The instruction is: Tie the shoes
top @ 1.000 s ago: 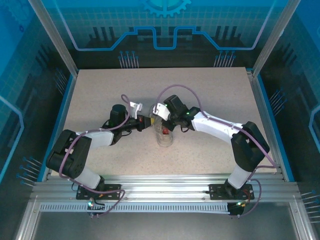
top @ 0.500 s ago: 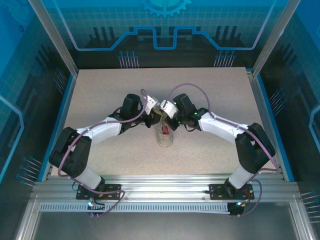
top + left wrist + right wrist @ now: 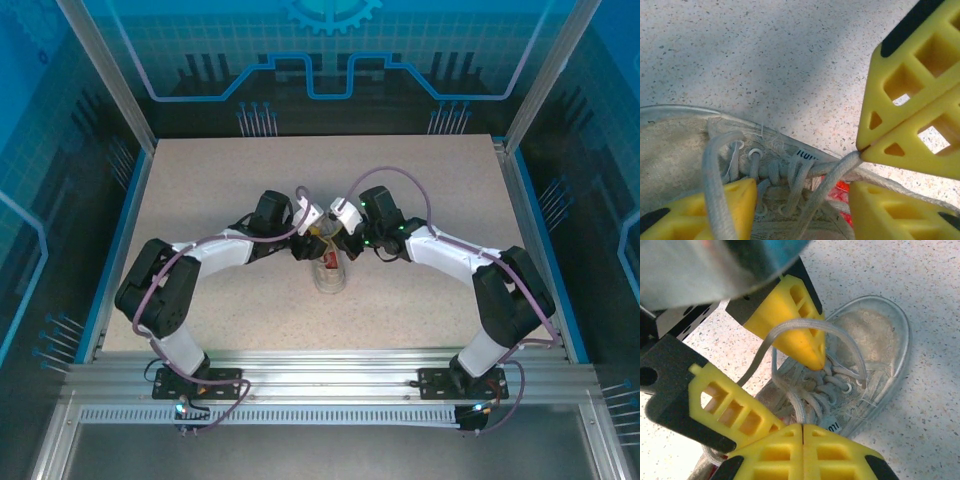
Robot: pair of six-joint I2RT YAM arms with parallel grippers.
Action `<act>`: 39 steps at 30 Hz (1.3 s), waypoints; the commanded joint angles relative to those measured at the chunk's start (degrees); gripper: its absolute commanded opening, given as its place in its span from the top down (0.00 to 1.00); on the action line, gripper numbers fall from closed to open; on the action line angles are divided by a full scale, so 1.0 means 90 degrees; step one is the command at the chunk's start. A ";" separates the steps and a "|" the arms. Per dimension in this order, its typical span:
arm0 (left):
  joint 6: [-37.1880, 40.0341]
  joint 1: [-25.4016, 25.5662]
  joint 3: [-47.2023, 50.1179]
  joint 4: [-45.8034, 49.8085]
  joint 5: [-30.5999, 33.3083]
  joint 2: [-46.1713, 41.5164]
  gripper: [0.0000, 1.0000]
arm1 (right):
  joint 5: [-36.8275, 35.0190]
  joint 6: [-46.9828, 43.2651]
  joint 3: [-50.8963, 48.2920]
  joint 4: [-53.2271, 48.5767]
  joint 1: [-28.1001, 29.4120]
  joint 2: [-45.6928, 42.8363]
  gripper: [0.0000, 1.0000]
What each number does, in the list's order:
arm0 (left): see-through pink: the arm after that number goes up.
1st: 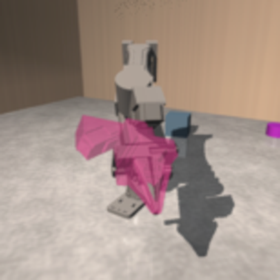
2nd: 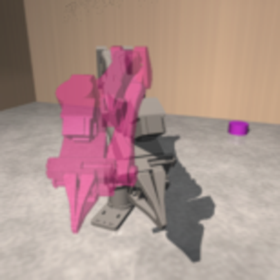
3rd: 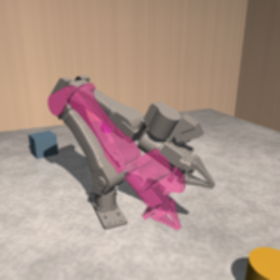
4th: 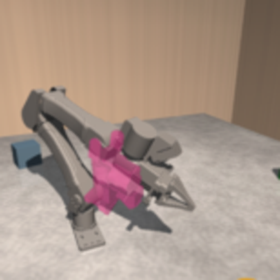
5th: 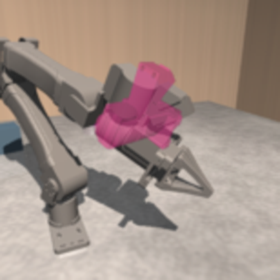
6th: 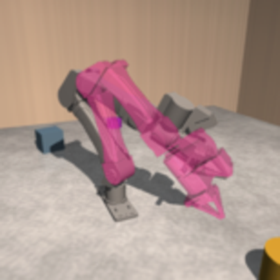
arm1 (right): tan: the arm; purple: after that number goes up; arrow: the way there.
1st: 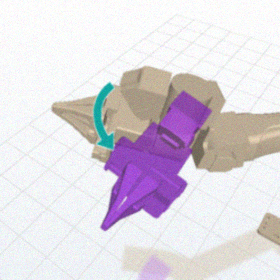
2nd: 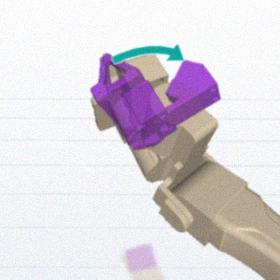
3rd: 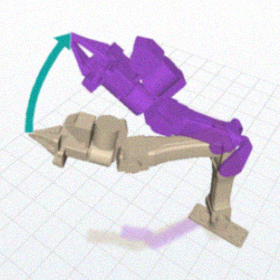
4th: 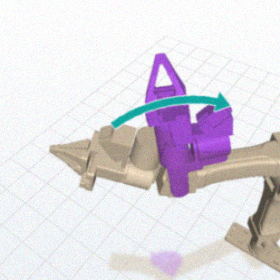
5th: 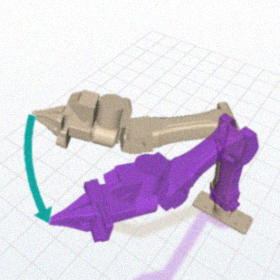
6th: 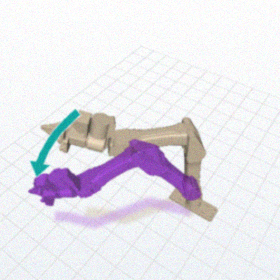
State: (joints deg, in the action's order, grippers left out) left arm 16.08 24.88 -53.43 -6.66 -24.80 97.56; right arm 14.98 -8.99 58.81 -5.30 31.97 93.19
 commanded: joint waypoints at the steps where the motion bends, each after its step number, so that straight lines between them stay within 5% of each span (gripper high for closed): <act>1: 0.0235 0.0033 0.0203 -0.0367 0.0072 -0.0081 0.46 | 0.0310 0.0013 0.0024 0.0184 -0.0104 -0.0097 1.00; 7: -0.0252 -0.0070 0.0313 -0.0489 0.0528 -0.0394 0.34 | 0.0314 0.0080 0.0068 0.0188 -0.0173 -0.0015 1.00; 13: -0.0839 -0.0573 0.0505 -0.0457 0.0259 -0.0937 0.26 | 0.0305 0.0086 0.0121 0.0111 -0.0184 0.0040 1.00; 19: -0.0051 -0.0717 0.0242 0.0125 -0.0095 -0.1075 0.27 | 0.0232 0.0154 0.0199 0.0062 -0.0192 0.0090 1.00; 26: 0.1900 -0.0535 -0.0036 0.0477 -0.0113 -0.0752 0.29 | 0.0127 0.0417 0.0298 0.0032 -0.0268 0.0205 1.00; 39: 0.1729 0.0076 -0.0505 0.0473 0.1027 0.0063 0.34 | 0.0434 0.0897 0.0604 0.0313 -0.0280 0.0706 1.00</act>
State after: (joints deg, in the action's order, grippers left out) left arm 31.88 25.89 -55.81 -2.61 -19.99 97.36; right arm 17.37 -2.92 61.49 -4.36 30.13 97.71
